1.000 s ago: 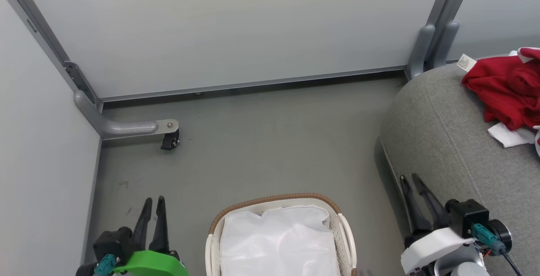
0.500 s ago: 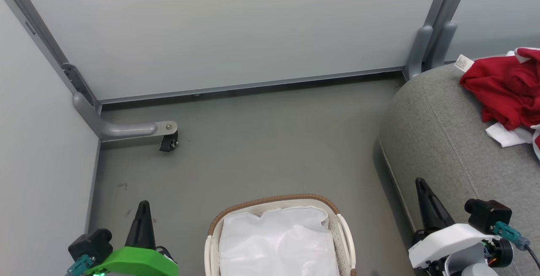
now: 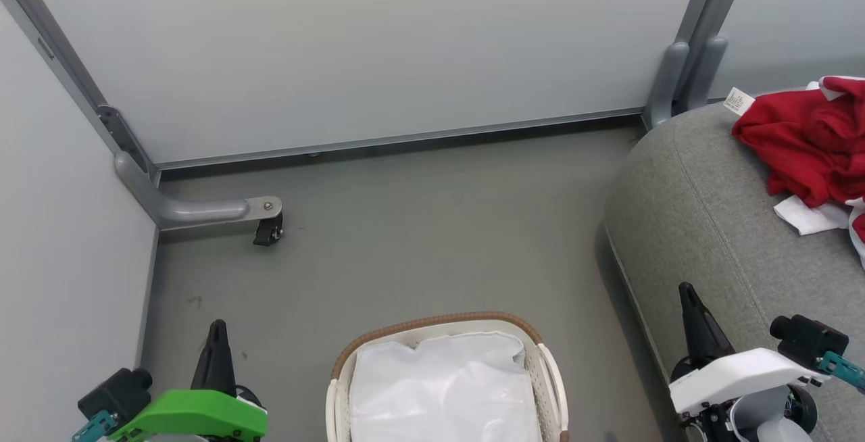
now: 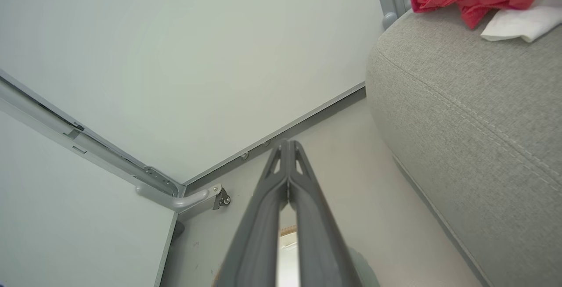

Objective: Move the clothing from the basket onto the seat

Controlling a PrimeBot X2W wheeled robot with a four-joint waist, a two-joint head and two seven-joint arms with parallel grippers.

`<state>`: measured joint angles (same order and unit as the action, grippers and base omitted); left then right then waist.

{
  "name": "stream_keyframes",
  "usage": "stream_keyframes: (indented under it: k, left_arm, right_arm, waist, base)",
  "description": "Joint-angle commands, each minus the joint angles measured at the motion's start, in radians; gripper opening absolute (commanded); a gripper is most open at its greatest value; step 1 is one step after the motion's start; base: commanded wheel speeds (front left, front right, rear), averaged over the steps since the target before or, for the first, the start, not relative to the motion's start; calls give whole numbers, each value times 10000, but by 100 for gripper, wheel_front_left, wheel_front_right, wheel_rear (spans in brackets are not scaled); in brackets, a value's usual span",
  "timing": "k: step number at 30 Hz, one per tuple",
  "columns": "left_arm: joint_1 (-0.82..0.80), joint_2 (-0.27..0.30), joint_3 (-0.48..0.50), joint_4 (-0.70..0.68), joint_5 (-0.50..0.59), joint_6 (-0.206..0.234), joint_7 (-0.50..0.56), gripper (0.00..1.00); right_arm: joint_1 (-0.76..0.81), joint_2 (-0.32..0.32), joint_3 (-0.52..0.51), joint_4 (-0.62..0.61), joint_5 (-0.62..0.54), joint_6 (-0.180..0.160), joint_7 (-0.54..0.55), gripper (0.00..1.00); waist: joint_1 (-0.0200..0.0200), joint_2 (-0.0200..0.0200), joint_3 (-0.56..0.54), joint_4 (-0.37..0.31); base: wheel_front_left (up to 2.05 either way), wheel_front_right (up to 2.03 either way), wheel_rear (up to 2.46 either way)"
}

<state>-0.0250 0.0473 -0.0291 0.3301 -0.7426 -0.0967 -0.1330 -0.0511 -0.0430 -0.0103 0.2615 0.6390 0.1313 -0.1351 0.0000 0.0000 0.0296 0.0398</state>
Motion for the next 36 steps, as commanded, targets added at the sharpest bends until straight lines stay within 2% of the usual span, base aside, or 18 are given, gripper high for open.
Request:
stream_keyframes:
  k: [1, 36]
  left_arm:
    - [-333, 28, 102, -168, -323, -57, 79, 0]
    - [-624, 36, 741, -511, -4245, -191, 1208, 0]
  right_arm:
    - [-219, -61, -67, -159, 380, -2, 81, 0]
    - [-423, -92, -522, -182, 4767, -5, 1201, 0]
  waist:
    - [0, 0, -4, -6]
    - [0, 0, -99, -149]
  base:
    - [0, 0, 0]
    - [0, 0, 0]
